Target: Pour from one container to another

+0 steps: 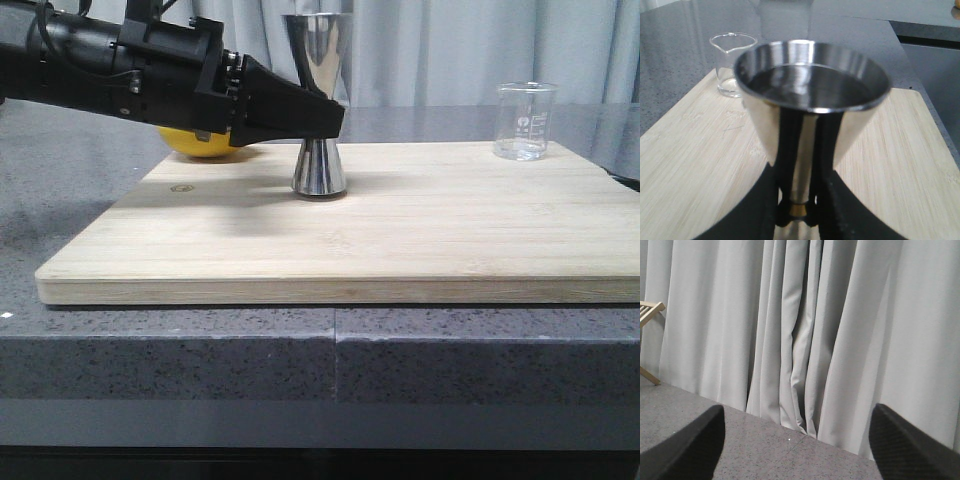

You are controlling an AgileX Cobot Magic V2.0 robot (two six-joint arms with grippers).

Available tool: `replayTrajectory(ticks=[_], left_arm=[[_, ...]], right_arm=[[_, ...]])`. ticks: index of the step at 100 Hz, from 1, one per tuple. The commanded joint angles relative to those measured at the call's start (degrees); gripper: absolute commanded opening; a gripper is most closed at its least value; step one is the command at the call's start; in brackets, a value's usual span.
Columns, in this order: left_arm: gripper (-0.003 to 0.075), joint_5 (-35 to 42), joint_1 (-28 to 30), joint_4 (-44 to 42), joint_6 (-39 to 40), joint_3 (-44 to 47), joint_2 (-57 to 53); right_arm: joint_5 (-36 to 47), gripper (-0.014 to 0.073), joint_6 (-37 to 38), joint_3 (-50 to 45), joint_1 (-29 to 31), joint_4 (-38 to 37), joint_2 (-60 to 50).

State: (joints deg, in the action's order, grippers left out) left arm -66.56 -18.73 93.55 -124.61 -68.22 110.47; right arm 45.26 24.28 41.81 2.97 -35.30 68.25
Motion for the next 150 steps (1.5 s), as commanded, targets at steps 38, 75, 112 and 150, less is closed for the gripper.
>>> replayTrajectory(ticks=[38,75,112,150], left_arm=[[-0.0021,-6.57,-0.03,2.14,-0.03,-1.23,-2.84],[-0.0021,-6.70,-0.03,1.99,-0.03,-1.14,-0.78],[-0.0020,-6.70,-0.03,2.76,-0.03,-1.14,-0.53],[0.0047,-6.70,-0.03,2.05,-0.03,-1.14,-0.53]], right_arm=[[3.85,0.0535,0.34,1.38,0.09,1.12,-1.54],[4.23,0.0535,2.07,1.38,0.09,0.84,-1.54],[4.23,0.0535,2.07,1.38,0.09,0.84,-1.54],[4.23,0.0535,2.07,1.38,0.09,0.84,-1.54]])
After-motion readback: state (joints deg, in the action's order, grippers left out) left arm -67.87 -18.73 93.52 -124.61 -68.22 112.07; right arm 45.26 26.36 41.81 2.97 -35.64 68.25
